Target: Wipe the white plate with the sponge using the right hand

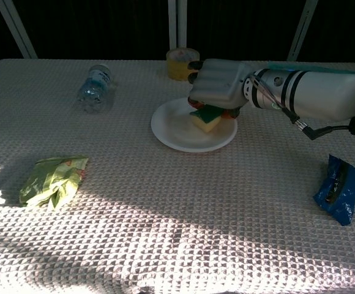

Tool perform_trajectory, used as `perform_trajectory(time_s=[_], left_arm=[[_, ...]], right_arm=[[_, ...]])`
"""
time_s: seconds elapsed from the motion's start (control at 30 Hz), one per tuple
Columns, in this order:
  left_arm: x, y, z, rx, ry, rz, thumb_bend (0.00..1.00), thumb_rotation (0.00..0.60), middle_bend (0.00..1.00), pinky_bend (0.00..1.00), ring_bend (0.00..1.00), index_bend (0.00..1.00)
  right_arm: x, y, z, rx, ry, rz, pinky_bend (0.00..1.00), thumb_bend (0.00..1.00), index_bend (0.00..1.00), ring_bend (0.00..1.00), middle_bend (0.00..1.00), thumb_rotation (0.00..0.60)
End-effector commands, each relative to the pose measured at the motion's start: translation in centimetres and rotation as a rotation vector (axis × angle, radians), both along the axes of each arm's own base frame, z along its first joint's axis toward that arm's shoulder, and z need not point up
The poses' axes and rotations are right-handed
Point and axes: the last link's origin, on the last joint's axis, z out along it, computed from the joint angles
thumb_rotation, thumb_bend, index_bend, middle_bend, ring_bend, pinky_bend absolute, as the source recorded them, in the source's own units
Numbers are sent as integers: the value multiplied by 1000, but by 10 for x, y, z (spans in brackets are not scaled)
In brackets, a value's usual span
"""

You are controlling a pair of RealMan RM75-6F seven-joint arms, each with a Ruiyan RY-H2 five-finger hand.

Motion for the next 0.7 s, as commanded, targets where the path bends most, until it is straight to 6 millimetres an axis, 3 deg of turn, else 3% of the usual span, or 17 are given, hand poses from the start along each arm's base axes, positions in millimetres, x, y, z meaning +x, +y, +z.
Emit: perform_trajectory(time_s=[0.03,0.33,0.5,0.7], left_arm=[[1,1,0,2,1,-5,6,600,119,162,106,185],[3,-1,3,5,7,-1,6,600,120,162,106,185],[3,-1,3,5,9,0,7,600,119,162,106,185],[2,-3,4,8,8,-1,6,600,120,162,106,184]], right_arm=[[8,-2,3,-3,-30,-2,2,258,545,148,382,600],[29,3,-32,44,24,27,0,259,546,148,381,600],[29,3,-47,48,127,69,0,261,547,148,381,600],[35,0,-34,29,58,53,0,264,548,148,385,600]])
